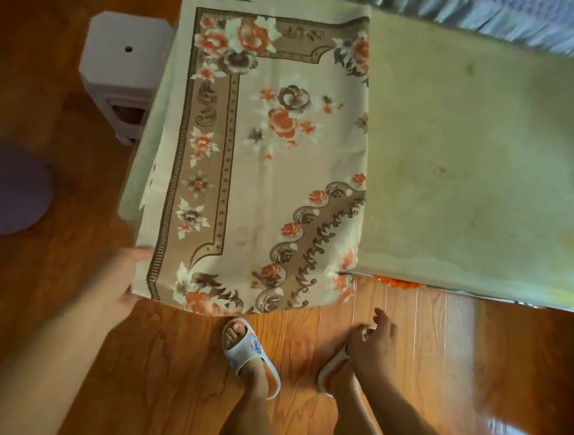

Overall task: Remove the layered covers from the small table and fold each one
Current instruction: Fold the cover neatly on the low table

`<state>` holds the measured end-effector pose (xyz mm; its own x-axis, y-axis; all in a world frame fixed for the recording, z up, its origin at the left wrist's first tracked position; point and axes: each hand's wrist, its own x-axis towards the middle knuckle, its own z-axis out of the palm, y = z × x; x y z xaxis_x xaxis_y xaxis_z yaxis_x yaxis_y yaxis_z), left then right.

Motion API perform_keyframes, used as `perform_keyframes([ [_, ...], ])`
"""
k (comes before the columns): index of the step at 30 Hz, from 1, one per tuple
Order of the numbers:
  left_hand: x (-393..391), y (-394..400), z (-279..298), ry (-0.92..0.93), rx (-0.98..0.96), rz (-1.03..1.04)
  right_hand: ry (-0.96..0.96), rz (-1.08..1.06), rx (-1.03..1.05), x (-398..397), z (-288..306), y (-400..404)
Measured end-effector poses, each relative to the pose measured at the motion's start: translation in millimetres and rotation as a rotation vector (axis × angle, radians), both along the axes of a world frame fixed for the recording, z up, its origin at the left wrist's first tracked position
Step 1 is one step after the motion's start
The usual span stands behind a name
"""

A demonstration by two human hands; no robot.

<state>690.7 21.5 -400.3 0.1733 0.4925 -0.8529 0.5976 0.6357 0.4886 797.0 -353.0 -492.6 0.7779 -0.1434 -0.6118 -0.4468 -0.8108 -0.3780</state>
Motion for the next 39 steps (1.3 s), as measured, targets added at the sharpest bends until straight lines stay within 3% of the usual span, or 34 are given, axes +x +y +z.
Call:
perform_keyframes([
  [5,6,-2,32,-0.053,-0.054,0.172,-0.032,0.111,0.253,35,-26,32],
  [10,23,3,94,-0.203,-0.127,0.345,-0.108,-0.001,0.144,51,22,35],
  [13,44,4,151,-0.270,-0.120,0.337,-0.261,-0.021,0.114,76,114,26],
  [16,72,13,214,-0.292,-0.121,0.256,-0.443,0.087,0.019,128,231,24],
  [19,111,27,288,-0.346,-0.096,0.180,-0.499,0.198,-0.088,190,350,38],
  [24,170,44,422,-0.630,-0.017,0.256,-0.567,0.375,-0.154,252,551,60],
  [28,180,33,535,-0.831,0.045,0.259,-0.712,0.358,-0.096,279,678,37],
  [31,178,18,589,-0.864,0.136,0.202,-0.882,0.365,-0.086,292,735,12],
  [32,179,12,594,-0.849,0.158,0.190,-0.859,0.426,-0.100,294,745,4],
  [35,182,-15,581,-0.764,0.163,0.208,-0.471,0.610,-0.151,290,757,-15],
  [36,186,-23,576,-0.762,0.148,0.225,-0.465,0.621,-0.163,291,761,-23],
  [39,204,-47,580,-0.841,0.131,0.282,-0.769,0.495,-0.055,304,778,-44],
])
